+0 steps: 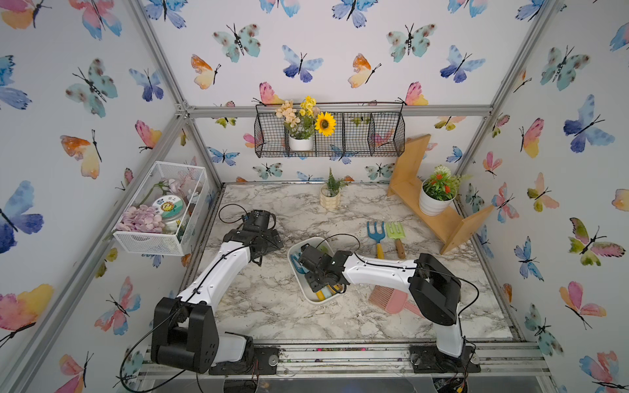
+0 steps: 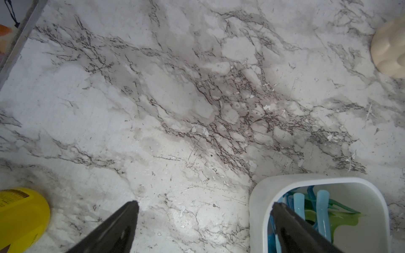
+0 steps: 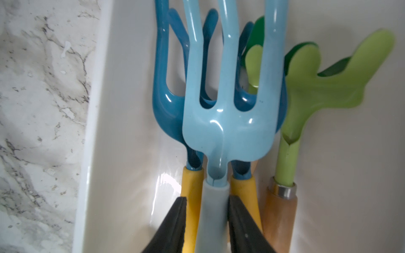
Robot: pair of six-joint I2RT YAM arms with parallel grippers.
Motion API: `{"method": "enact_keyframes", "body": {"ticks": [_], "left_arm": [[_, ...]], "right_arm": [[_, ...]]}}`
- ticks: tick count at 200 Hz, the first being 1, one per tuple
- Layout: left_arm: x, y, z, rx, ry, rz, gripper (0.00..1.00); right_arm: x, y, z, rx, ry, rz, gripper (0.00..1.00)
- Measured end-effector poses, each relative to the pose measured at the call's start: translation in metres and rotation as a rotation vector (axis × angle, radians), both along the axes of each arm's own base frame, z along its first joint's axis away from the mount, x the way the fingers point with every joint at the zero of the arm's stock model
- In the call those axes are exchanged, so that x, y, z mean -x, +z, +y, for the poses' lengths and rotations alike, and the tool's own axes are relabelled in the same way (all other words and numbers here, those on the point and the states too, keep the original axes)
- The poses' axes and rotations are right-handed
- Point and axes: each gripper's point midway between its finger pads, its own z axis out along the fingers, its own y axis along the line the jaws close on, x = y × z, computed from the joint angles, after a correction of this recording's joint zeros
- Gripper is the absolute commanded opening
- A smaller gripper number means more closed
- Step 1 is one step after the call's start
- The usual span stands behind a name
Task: Take the hand rake out of the storage box
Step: Pick up the rake from the storage box.
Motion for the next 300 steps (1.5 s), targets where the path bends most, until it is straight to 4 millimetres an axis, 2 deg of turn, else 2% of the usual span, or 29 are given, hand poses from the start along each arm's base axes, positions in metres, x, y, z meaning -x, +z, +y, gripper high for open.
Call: {"method": "enact_keyframes", "body": {"ticks": [21,68,157,177,232,277,300], "left_arm": [[0.000,0.000,0.001,0.000,0.003,0.000,1.00],[0.000,0.000,0.001,0.000,0.003,0.000,1.00],[0.000,0.000,0.002,0.000,0.005,0.000,1.00],[0.000,0.000,0.002,0.000,0.005,0.000,1.00],[0.000,0.000,0.002,0.000,0.005,-0.001,1.00],[0.000,0.001,0.002,0.001,0.005,-0.004,1.00],[0.000,0.002,0.002,0.001,0.005,-0.006,1.00]], "right_arm": [[0.000,-0.006,-0.004,0.022,-0.008,0.006,0.32],[-0.001,-0.008,-0.006,0.033,-0.028,0.002,0.23],[-0.001,-0.006,-0.006,0.019,-0.053,0.007,0.16],[-0.001,0.001,-0.005,0.003,-0.060,0.003,0.15],[-0.005,0.036,0.001,-0.085,-0.067,-0.032,0.13],[-0.008,0.043,0.000,-0.102,-0.077,-0.038,0.13],[-0.014,0.053,-0.003,-0.123,-0.091,-0.045,0.12]]}}
